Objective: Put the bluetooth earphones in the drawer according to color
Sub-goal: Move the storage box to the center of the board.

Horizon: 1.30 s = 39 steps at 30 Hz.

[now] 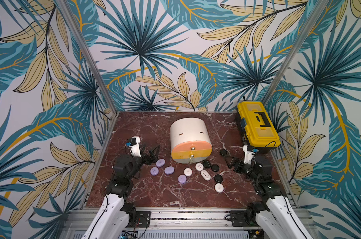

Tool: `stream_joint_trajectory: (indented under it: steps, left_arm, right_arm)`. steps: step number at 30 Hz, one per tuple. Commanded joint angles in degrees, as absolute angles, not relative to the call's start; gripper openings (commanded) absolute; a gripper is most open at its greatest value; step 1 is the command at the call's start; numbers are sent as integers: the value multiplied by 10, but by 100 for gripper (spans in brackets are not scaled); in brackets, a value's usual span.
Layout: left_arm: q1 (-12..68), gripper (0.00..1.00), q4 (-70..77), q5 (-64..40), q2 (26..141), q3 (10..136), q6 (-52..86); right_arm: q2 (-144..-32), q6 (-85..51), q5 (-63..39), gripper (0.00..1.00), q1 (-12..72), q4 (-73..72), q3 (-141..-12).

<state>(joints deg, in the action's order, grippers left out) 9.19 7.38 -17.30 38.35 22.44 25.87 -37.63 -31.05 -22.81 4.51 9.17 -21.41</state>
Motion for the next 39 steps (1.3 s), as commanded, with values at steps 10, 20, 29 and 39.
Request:
stream_joint_trajectory:
  steps: [10,20,29,39]
  left_arm:
    - [92,100,126,-156,457,200,329]
    - [92,100,172,-179,448,174,346]
    - [92,100,200,-201,470,168,352]
    - [93,100,210,-214,462,163,353]
  right_arm:
    - [-511,-361,-294,72,121,-39,-220]
    - [-625,-332,-143,68,276,-36,-328]
    - [-734,-332,-67,68,333,-59,-422]
    - [-833,-333,-49,69,347,-74,-520]
